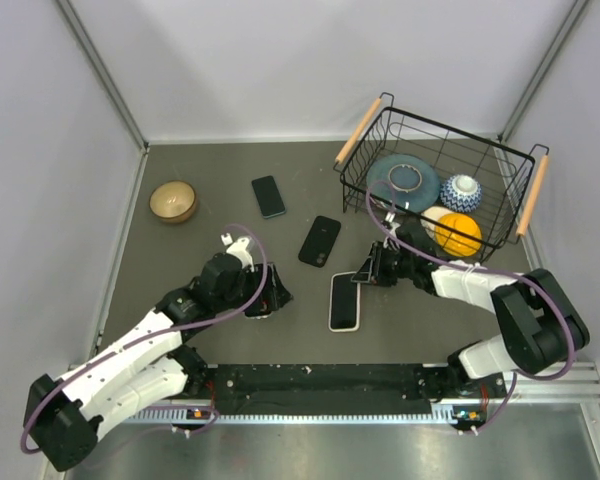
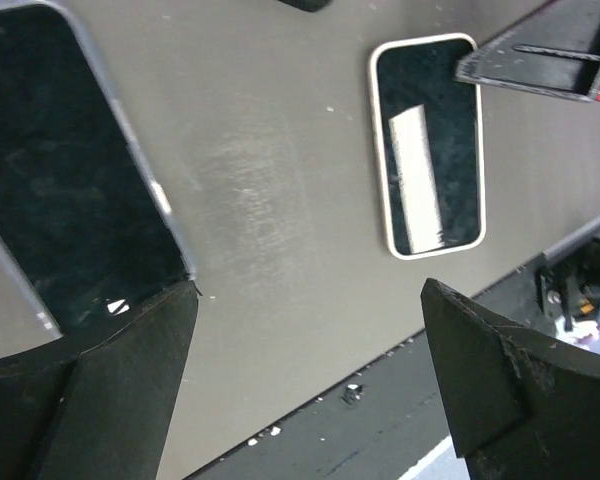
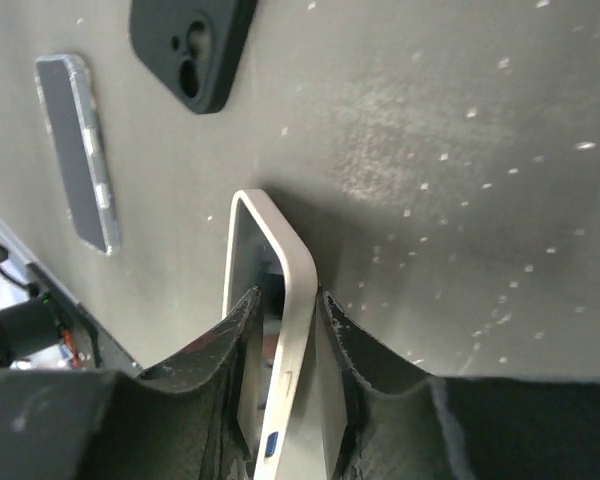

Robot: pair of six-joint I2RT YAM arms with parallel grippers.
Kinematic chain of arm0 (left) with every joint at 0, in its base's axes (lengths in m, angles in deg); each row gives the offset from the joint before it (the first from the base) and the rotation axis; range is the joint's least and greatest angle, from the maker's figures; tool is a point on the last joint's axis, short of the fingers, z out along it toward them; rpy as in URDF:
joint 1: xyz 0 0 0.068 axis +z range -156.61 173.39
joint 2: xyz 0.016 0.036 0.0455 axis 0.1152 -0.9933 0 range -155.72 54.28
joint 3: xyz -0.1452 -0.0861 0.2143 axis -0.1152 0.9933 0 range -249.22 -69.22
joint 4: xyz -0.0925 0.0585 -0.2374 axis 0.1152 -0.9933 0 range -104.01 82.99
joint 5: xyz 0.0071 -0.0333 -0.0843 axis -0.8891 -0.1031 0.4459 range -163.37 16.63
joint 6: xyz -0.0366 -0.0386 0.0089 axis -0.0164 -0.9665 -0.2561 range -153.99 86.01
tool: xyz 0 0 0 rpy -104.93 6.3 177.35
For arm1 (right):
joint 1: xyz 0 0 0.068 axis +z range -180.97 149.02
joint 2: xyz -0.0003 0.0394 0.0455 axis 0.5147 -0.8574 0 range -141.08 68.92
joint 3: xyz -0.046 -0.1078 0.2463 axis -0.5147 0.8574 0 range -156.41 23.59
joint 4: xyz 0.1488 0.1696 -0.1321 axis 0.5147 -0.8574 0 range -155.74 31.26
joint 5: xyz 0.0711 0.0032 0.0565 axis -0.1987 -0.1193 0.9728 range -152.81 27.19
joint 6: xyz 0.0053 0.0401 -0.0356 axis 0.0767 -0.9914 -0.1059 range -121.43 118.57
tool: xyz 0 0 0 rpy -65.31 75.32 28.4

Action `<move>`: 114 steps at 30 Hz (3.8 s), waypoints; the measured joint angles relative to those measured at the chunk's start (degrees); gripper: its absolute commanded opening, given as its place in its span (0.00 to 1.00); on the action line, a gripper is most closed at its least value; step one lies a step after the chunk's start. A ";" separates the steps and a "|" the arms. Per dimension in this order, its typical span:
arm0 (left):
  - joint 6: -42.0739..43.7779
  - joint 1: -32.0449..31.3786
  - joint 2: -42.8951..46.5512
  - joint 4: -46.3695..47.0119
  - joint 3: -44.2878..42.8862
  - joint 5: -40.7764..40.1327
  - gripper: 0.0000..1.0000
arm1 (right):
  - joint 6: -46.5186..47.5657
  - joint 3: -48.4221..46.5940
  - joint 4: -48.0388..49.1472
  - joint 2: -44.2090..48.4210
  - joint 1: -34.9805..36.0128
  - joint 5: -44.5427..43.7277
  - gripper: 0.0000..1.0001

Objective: Put the phone into the phone case

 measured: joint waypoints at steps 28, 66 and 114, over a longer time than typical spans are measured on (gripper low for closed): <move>3.30 6.75 -24.63 -3.76 -21.77 -16.41 0.97 | 4.61 -2.67 -3.21 0.13 2.19 -7.54 0.00; 9.01 18.97 -83.14 -13.25 -74.31 -22.77 0.95 | 4.02 -1.88 -17.35 33.88 4.37 -11.10 0.86; 19.28 -3.69 -27.67 -5.33 -18.23 -3.48 0.00 | 2.38 1.73 -10.64 29.49 4.17 -3.37 0.84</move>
